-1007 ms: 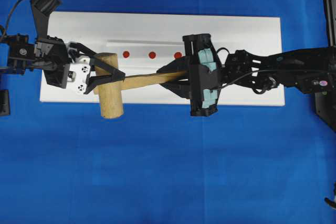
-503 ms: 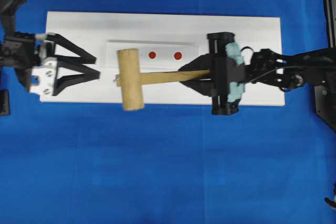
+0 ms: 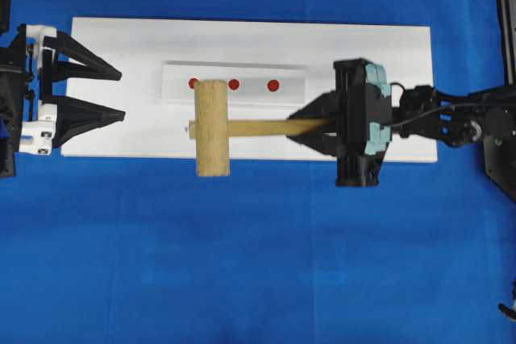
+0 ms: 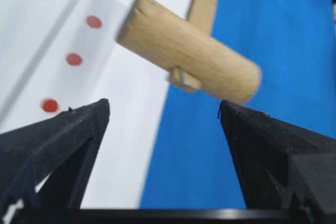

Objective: Hit the mark with a hammer.
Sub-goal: 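Carry the mallet with the right gripper back below the board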

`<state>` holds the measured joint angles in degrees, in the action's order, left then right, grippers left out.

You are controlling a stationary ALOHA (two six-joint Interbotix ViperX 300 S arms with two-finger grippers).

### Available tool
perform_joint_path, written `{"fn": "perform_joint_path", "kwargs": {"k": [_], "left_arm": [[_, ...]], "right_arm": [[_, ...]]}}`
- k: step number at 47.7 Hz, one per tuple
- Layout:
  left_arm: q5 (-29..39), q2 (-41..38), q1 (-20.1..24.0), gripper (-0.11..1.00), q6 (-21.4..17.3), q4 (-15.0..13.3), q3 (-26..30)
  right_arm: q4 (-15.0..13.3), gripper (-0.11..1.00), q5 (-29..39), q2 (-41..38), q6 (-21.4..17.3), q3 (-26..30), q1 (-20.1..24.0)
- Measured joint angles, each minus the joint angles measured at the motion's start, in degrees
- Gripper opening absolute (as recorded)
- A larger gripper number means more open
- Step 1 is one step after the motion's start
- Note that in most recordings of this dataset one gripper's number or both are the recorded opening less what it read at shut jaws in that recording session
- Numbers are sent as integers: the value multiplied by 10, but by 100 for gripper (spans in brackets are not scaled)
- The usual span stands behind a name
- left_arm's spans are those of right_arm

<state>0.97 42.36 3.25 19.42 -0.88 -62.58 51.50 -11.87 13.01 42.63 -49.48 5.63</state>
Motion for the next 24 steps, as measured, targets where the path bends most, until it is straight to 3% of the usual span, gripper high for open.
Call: {"fn": "perform_joint_path", "kwargs": {"k": [11, 24], "left_arm": [[0, 0, 12, 80, -114, 0, 0], [-6, 0, 23, 80, -207, 1, 0]], "right_arm": [[72, 8, -18, -4, -32, 6, 69], [116, 8, -58, -47, -40, 42, 144]]}}
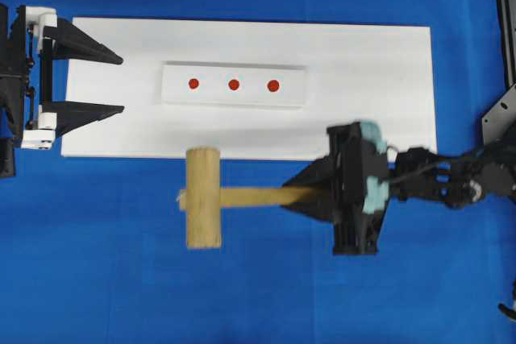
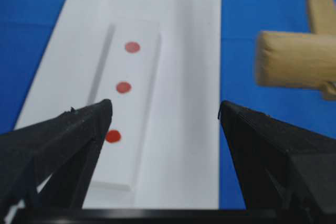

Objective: Hit the mark with a hammer.
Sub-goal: 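Carry the mallet with the right gripper back below the board, then lower the mallet onto the table and open the right gripper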

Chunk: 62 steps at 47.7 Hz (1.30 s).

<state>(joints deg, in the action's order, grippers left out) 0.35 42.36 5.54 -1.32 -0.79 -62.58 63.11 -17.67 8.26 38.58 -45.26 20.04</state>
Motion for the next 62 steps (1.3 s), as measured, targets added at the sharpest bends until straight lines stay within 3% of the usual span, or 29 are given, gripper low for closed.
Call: {"fn": "perform_joint_path", "kwargs": {"k": [37, 47, 62], "left_arm": [[-16, 15, 0, 80, -11, -1, -13], [-16, 25, 0, 80, -10, -1, -18], [-16, 38, 1, 80, -11, -1, -31]], "right_arm": [[31, 8, -10, -137, -1, 125, 17], [54, 8, -34, -174, -7, 131, 18], [58, 8, -49, -250, -40, 147, 35]]}}
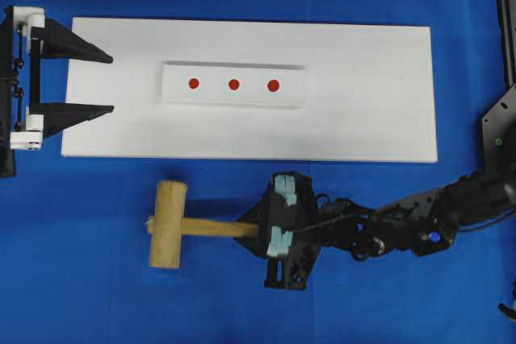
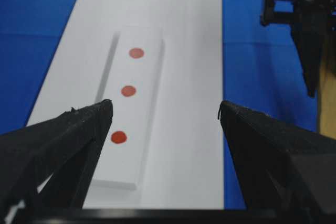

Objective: Hit the mark with a hammer.
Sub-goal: 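Lower the mallet onto the table and open the right gripper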

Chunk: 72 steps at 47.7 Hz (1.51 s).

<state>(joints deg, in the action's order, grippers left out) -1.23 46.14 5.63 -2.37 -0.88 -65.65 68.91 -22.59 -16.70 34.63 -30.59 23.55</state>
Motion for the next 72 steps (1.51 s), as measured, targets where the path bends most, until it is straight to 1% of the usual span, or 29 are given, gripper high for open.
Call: {"fn": "perform_joint_path", "kwargs": {"k": [5, 16, 26, 36, 38, 40, 42, 54, 56, 64, 72], "left_arm": [[-2, 2, -1, 80, 0, 1, -2], [-4, 2, -1, 80, 0, 1, -6], [-4, 3, -1, 80, 0, 0, -10], [-6, 3, -1, 80, 0, 0, -11], [-8, 3, 0, 80, 0, 0, -10], [-9, 3, 0, 80, 1, 0, -11], [-10, 3, 0, 80, 1, 0, -11], [-11, 5, 0, 80, 0, 0, -11], [-11, 6, 0, 80, 0, 0, -10], [-11, 13, 0, 80, 1, 0, -11], [-11, 21, 0, 80, 1, 0, -12]], "right_arm": [[-1, 8, -6, -20, -6, 7, 6], [-3, 9, -11, -41, -5, 11, 7], [-24, 9, -18, -55, -6, 11, 11], [-26, 9, -18, -58, -6, 11, 11], [-26, 10, -17, -58, -6, 11, 11], [-26, 13, -16, -59, -6, 11, 11], [-26, 20, -16, -59, -6, 11, 11], [-29, 82, -11, -57, -3, 9, 6], [-29, 88, -10, -52, -2, 4, 6], [-26, 79, -4, -6, 8, -27, 8], [-26, 78, -4, 76, 45, -63, 6]]}}
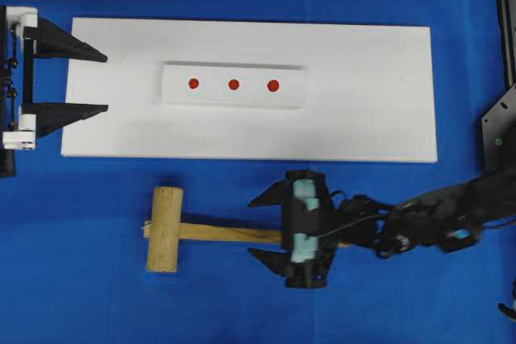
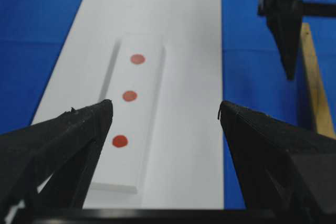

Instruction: Hit the mark with a hammer.

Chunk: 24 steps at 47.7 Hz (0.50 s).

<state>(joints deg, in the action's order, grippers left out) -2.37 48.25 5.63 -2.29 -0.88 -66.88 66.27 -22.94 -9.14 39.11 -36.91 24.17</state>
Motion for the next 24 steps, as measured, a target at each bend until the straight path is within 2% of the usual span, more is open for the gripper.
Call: {"fn": "perform_joint_path", "kwargs": {"k": [13, 16, 24], "left_arm": [[1, 7, 0, 80, 0, 0, -2], [0, 7, 0, 80, 1, 0, -3], [0, 8, 0, 80, 1, 0, -3]], "right_arm": [[0, 78, 23, 163, 103, -54, -39], [0, 78, 37, 202, 127, -70, -58], [2, 78, 82, 287, 155, -116, -122]]}}
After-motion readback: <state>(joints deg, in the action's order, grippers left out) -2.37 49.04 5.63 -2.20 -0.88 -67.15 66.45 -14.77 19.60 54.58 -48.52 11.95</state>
